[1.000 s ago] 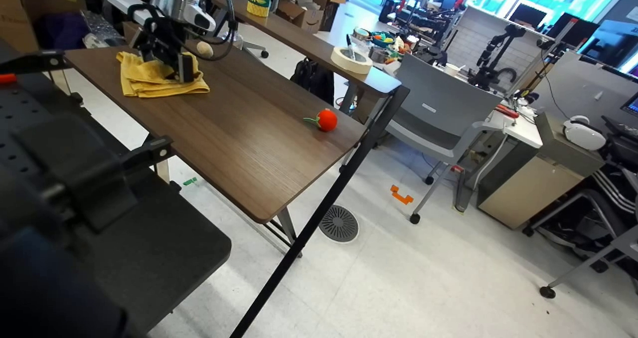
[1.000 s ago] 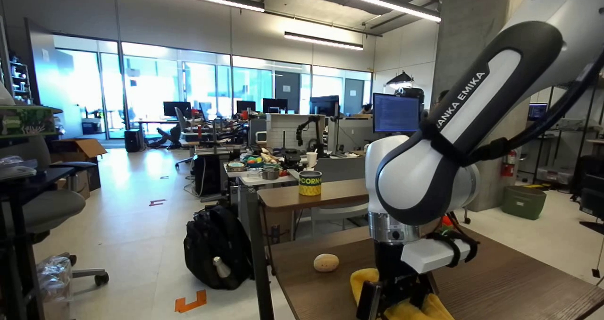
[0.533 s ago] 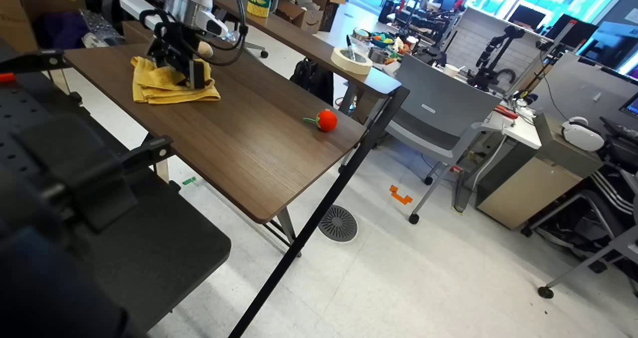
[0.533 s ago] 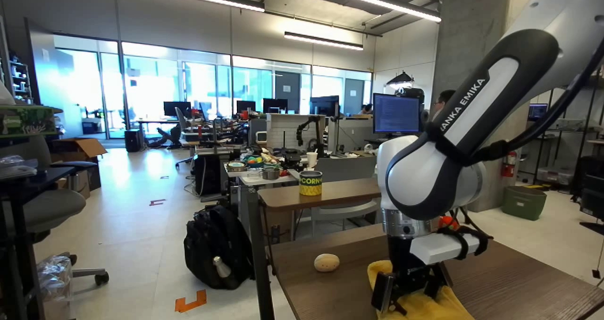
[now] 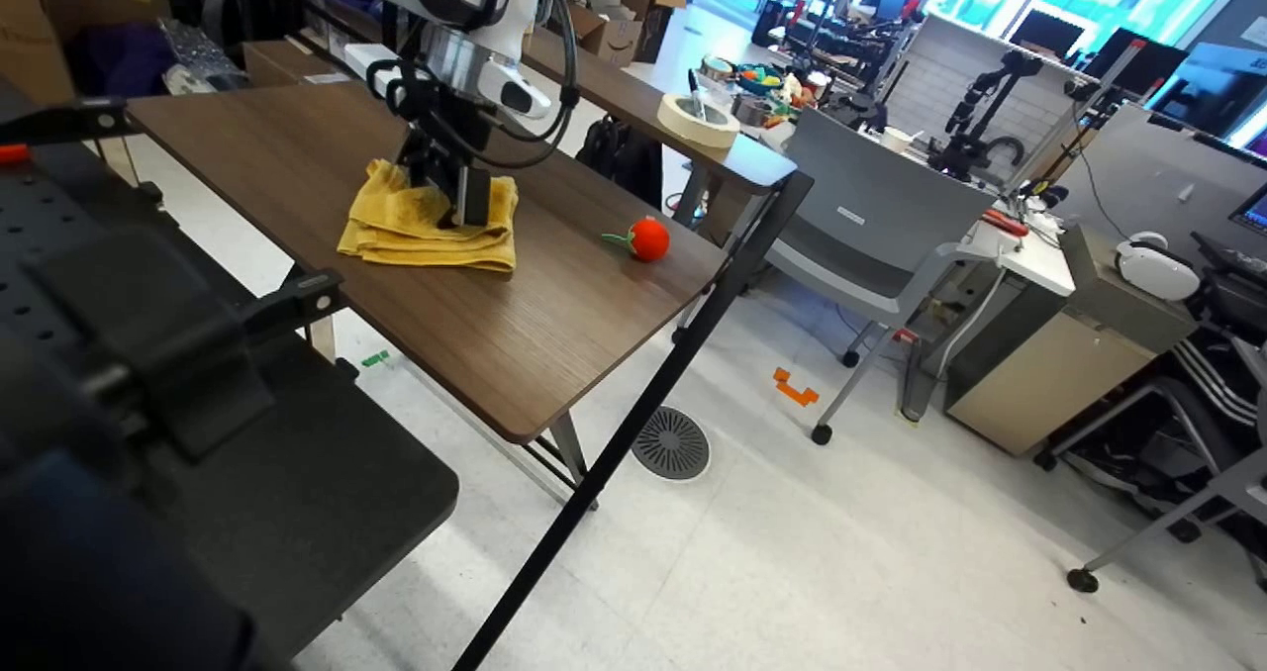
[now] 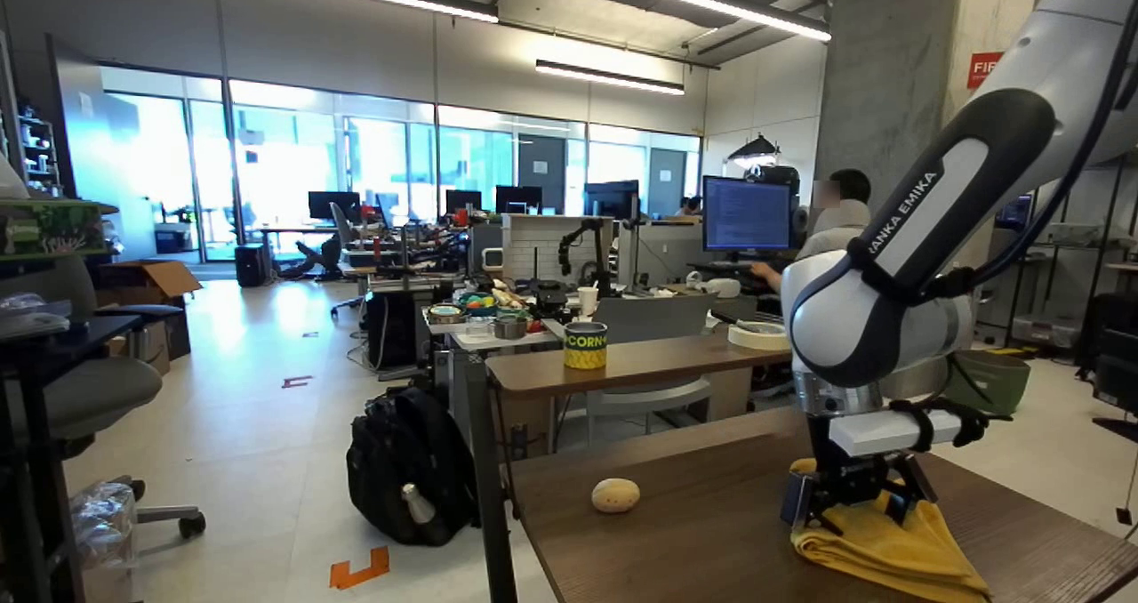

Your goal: Wipe the table with the cloth

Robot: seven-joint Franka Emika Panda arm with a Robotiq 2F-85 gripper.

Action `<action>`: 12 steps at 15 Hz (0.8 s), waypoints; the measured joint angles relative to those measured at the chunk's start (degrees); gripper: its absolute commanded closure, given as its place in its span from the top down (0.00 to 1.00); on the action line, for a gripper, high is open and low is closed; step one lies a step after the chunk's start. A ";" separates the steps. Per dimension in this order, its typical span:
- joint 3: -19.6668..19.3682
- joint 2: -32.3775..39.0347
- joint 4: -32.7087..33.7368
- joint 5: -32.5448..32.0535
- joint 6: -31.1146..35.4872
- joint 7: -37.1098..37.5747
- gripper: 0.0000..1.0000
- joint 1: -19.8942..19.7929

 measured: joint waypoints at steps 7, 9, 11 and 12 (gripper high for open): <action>2.60 0.06 -0.02 0.46 0.19 -5.48 1.00 -5.74; 4.69 -0.10 -0.45 0.47 0.98 -7.58 1.00 -5.95; 7.38 -0.64 -1.54 0.49 3.25 -8.92 1.00 -5.63; 8.82 -1.00 -2.31 0.54 5.14 -9.55 1.00 -5.41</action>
